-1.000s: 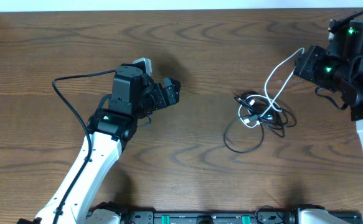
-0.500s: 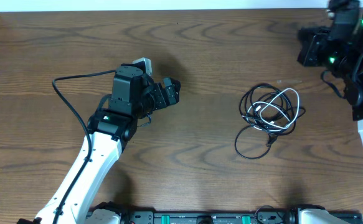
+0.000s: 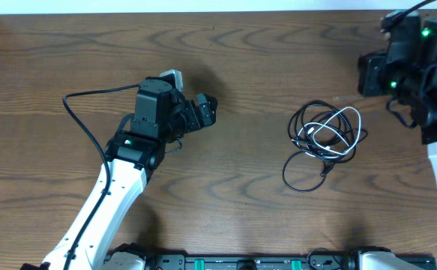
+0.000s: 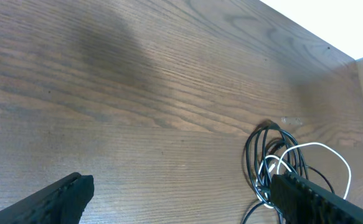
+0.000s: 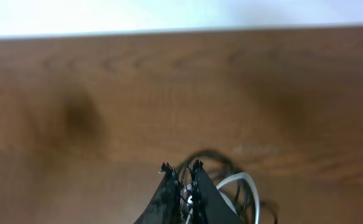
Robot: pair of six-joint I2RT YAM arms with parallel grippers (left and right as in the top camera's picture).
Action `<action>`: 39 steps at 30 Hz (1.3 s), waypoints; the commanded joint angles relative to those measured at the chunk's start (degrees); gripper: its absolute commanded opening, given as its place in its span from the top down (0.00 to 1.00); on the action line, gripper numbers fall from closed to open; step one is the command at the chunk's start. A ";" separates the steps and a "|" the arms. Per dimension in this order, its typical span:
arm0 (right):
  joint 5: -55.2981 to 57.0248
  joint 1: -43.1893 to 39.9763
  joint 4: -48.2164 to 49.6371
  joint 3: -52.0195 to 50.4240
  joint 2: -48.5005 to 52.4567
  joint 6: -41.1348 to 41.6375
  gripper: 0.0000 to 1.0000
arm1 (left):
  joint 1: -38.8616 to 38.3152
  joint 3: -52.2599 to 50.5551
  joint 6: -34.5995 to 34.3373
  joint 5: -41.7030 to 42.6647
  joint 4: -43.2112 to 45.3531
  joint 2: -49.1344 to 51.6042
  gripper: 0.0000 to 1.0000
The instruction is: Untangle cables
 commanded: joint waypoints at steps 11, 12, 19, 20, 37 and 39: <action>0.37 3.06 -2.86 0.94 0.28 1.55 0.92 | -0.09 1.42 0.55 0.63 0.07 0.22 0.03; 0.39 3.06 -2.95 0.92 0.28 2.23 0.92 | -0.07 1.42 0.57 0.63 0.07 0.22 0.03; 0.70 3.06 -2.91 0.37 0.57 3.19 0.88 | -0.09 1.42 0.55 0.63 0.07 0.22 0.03; 0.68 3.06 -2.91 0.00 0.74 3.19 0.87 | -0.07 1.42 0.57 0.63 0.07 0.22 0.03; -12.96 3.19 -9.66 -6.29 14.58 4.59 0.50 | -0.07 1.42 0.57 0.63 0.07 0.22 0.03; -12.39 3.63 -12.92 -6.29 16.94 2.36 0.44 | -0.09 1.42 0.55 0.63 0.07 0.22 0.03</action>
